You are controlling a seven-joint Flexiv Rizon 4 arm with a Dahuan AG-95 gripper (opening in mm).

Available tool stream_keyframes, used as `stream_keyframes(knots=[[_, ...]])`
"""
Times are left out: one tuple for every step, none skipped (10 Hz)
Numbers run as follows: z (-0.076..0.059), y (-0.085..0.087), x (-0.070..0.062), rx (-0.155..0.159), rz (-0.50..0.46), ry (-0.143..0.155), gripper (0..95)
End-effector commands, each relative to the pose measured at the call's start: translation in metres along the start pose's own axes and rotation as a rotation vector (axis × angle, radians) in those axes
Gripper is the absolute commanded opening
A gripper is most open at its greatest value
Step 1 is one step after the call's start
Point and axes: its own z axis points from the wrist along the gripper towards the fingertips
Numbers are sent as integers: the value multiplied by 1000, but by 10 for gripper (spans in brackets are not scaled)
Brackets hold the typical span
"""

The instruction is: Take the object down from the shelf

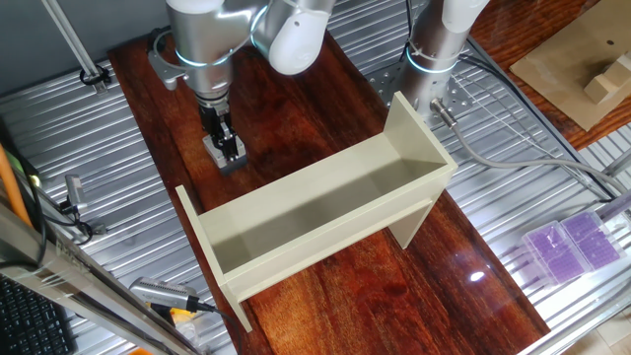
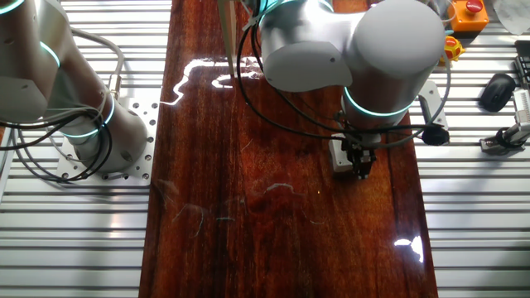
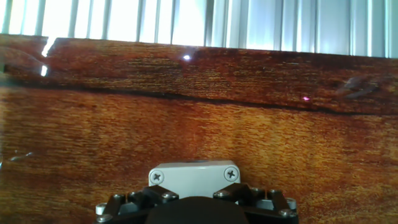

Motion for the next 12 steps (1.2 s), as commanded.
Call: stream_keyframes(knots=[[-2,0,0,0,-5,-1,760],[-8,1,0,-1,-7,2,760],[-15,2,0,-2,-8,4,760],[-24,4,0,-2,-14,7,760],[-33,6,1,-1,-24,11,760],[-45,9,2,-1,-32,19,760],[-54,11,3,-2,-37,32,760],[-61,14,4,3,-44,46,760],[-65,16,5,2,-55,58,0],[-68,19,5,0,-81,63,0],[-67,22,4,-1,-91,79,0],[-67,22,4,-1,-90,82,0]])
